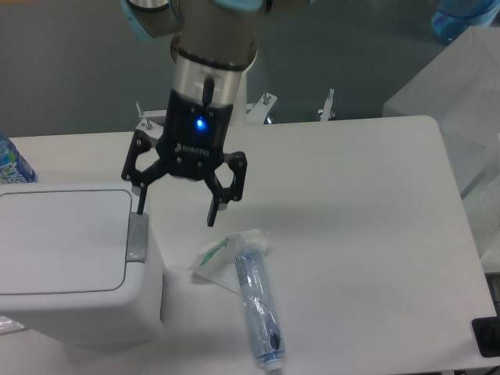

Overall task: Open the trash can
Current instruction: 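Lower the gripper fingers onto the grey lid tab and press down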

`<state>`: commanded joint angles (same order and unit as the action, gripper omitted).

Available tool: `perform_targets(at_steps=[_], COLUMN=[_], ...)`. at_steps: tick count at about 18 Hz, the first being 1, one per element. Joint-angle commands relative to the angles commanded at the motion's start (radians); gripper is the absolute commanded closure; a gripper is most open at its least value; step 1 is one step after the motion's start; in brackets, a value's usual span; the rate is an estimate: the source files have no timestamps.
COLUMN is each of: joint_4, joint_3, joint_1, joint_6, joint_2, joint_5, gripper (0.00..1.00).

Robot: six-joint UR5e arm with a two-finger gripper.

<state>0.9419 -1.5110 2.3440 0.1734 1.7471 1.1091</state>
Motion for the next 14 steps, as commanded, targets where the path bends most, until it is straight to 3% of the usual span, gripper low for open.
perform_targets(at_steps=[14], joint_4=[-0.003], joint_3=[-0.009], joint_1=[-0.006], joint_6=[-0.035], joint_2=[0.025], joint_5=[0.003], gripper=[0.0])
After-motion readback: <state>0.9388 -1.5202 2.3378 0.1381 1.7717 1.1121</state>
